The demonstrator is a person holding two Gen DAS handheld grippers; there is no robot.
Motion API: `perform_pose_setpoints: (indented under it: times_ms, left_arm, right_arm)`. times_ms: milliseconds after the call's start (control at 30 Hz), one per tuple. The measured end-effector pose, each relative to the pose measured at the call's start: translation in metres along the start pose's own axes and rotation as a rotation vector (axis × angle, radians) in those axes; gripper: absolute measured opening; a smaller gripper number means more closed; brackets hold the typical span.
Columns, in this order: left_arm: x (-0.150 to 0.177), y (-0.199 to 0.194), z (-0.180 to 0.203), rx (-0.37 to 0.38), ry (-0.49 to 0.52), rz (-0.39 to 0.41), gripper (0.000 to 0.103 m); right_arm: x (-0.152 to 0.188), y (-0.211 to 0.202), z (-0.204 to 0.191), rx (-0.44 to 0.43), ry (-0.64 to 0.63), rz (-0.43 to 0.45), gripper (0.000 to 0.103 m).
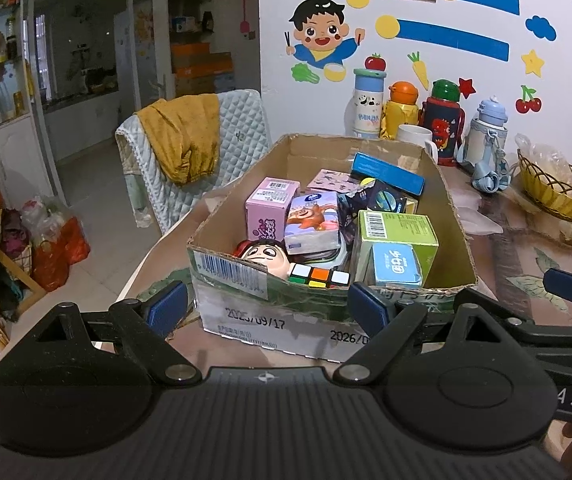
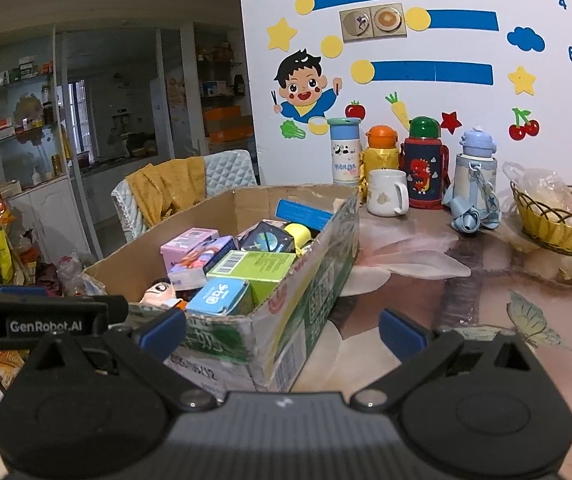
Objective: Organize rigid objects
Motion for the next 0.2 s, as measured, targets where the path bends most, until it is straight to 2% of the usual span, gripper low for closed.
perform_pose_setpoints:
  times_ms: [200]
  left_arm:
    - [-0.0023,0.0046,0.0019,0.016,-0.003,-0.002,0.103]
  right_arm:
    - [0.0,0.0027,0.0037,-0.009,0.016,-0.002,0.102]
Point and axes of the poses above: each gripper's, at about its wrist camera, not at the fingertips, and y roughly the way its jaws point, z to its right, x to its underside, the point moved 2 cm from there along y, roughly the way its jaws point, and after that the axes turned 12 degrees about y, right-handed, at the moved point
